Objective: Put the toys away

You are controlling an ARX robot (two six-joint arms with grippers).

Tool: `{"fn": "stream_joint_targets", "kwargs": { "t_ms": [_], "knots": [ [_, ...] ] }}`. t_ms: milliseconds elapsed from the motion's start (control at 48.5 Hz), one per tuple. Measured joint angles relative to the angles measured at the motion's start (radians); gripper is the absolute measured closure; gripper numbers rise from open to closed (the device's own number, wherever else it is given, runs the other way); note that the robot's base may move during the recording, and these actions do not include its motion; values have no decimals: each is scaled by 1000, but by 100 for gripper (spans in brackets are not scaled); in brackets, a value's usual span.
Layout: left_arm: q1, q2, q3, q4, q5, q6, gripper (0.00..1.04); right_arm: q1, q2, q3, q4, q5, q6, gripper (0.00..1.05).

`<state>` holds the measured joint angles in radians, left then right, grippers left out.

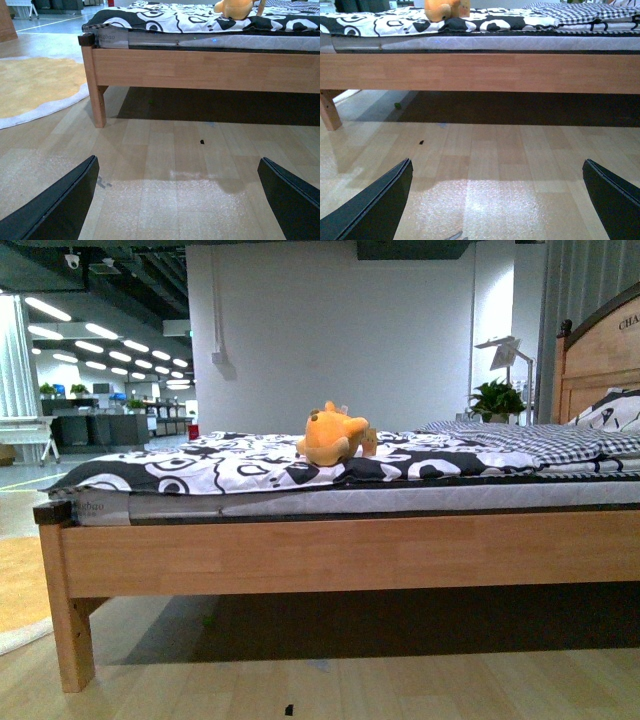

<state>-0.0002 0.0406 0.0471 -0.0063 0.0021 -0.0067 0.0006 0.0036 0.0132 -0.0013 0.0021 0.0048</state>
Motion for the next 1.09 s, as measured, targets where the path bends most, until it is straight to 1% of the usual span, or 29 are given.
{"fn": "stream_joint_targets", "kwargs": {
  "t_ms": [1094],
  "knots": [
    [0, 0, 0, 0, 0, 0, 6, 0, 0, 0, 0, 0, 0, 0]
  ]
}}
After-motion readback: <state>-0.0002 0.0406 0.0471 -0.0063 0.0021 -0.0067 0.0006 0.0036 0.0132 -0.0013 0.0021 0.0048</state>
